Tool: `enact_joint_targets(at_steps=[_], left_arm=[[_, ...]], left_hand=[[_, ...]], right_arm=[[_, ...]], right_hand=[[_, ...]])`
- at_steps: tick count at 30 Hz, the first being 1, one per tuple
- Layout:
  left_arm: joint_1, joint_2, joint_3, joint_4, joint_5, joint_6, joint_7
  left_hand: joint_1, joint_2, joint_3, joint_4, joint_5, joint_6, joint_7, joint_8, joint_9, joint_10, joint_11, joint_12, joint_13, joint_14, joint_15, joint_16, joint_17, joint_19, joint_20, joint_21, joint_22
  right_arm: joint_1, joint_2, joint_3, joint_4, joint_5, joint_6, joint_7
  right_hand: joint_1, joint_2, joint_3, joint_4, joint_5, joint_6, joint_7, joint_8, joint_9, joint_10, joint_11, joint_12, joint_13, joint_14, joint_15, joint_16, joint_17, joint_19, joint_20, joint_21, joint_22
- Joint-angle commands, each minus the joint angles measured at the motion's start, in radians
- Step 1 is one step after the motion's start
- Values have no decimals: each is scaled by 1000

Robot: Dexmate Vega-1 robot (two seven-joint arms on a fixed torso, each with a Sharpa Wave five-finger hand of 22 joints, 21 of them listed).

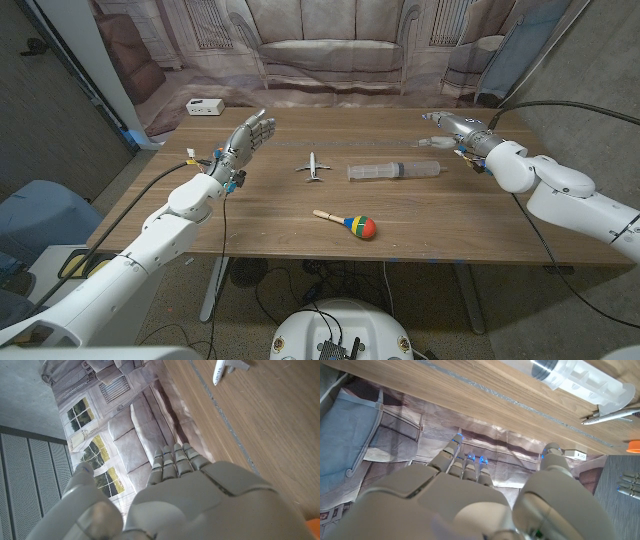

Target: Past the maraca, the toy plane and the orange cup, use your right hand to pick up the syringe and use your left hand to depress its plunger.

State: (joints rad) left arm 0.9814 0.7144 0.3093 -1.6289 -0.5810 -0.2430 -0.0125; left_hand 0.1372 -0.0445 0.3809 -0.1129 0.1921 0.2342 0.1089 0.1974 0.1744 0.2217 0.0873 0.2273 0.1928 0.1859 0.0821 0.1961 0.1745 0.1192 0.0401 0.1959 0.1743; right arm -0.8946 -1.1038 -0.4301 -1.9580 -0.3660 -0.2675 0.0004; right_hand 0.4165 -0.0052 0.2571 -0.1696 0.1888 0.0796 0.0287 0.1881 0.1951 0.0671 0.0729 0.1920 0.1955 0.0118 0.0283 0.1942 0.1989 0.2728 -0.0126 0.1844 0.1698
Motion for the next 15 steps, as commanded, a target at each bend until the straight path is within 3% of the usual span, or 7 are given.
enact_joint_targets(at_steps=[1,15], left_arm=[[-3,-1,3,-5,2,1,0],[8,4,-1,-22,0,11,11]], left_hand=[[10,6,0,-7,-2,9,-1,-4,6,8,4,0,5,11,-2,-3,5,13,-1,3,4],[11,7,-1,-7,-2,11,-1,-5,6,9,2,-2,5,13,-1,-3,5,14,-1,3,4]], right_arm=[[56,-12,-46,12,-52,13,90],[125,7,-96,62,-117,64,174]], right_hand=[[16,0,9,2,7,-8,5,-5,2,-14,5,-3,2,-13,7,-3,0,-8,-4,-1,2],[70,5,30,-8,16,-30,21,-1,1,-32,-1,-4,2,-7,11,3,0,15,-10,9,1]])
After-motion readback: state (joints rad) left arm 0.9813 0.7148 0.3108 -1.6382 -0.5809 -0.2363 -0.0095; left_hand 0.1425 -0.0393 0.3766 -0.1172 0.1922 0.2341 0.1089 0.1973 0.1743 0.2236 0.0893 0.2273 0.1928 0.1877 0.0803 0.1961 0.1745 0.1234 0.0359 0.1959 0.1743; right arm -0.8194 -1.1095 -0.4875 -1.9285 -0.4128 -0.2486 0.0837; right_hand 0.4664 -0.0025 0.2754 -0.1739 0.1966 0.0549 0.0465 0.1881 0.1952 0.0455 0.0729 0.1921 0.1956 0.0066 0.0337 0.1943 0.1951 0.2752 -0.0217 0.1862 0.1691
